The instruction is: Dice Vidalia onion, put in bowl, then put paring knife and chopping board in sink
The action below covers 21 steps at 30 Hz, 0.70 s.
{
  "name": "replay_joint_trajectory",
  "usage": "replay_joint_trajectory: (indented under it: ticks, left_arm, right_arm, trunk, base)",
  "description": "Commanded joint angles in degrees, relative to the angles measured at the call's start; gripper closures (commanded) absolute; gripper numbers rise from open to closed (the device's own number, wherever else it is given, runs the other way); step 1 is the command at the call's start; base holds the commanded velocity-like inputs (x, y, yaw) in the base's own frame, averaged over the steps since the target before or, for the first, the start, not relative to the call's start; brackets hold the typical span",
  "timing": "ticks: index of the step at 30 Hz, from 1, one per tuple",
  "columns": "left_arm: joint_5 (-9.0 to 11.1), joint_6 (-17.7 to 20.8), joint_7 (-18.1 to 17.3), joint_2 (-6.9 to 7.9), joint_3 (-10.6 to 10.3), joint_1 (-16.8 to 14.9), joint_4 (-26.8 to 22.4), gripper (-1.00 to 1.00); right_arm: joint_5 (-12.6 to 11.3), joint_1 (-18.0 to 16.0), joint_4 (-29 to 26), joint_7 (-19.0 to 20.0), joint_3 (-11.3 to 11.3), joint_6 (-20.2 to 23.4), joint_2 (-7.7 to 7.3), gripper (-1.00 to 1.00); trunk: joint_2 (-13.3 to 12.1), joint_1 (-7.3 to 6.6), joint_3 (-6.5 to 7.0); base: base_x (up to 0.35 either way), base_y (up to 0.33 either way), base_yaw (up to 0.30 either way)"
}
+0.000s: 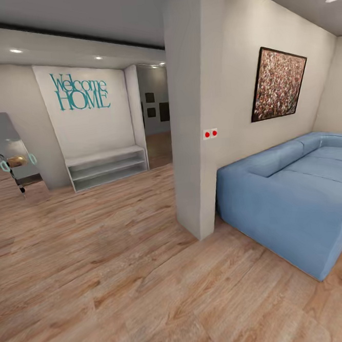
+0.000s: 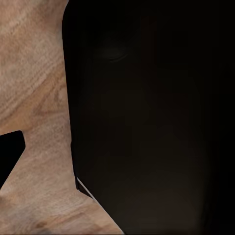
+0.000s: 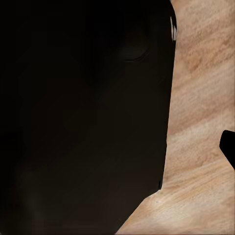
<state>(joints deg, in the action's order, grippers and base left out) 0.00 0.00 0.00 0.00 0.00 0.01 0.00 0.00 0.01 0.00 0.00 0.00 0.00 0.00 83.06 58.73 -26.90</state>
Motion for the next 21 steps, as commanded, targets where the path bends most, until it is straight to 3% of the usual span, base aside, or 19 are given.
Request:
replay_joint_trajectory:
  ticks: [1,8,21]
  left_arm:
    - [0.18,-0.26,0.0,-0.21,0.33,-0.01,-0.33,-1.0]
    - [0.24,-1.05,0.0,-0.33,0.22,-0.01,-1.62,-1.0]
    - [0.32,-3.45,0.19,-0.09,0.47,-0.01,-5.82,-1.0]
  right_arm:
    - [0.09,-0.34,-0.33,-0.18,0.16,0.33,0.33,-1.0]
    - [-0.05,-0.54,-1.23,-0.18,0.08,0.4,1.78,-1.0]
    - [0.15,-0.58,-3.4,-0.14,0.18,-2.91,1.81,-1.0]
  trunk:
    - [0.02,0.0,-0.03]
    - [0.02,0.0,-0.03]
    - [0.02,0.0,-0.03]
  base:
    - [0.0,0.0,0.0]
    - [0.0,0.0,0.0]
    - [0.0,0.0,0.0]
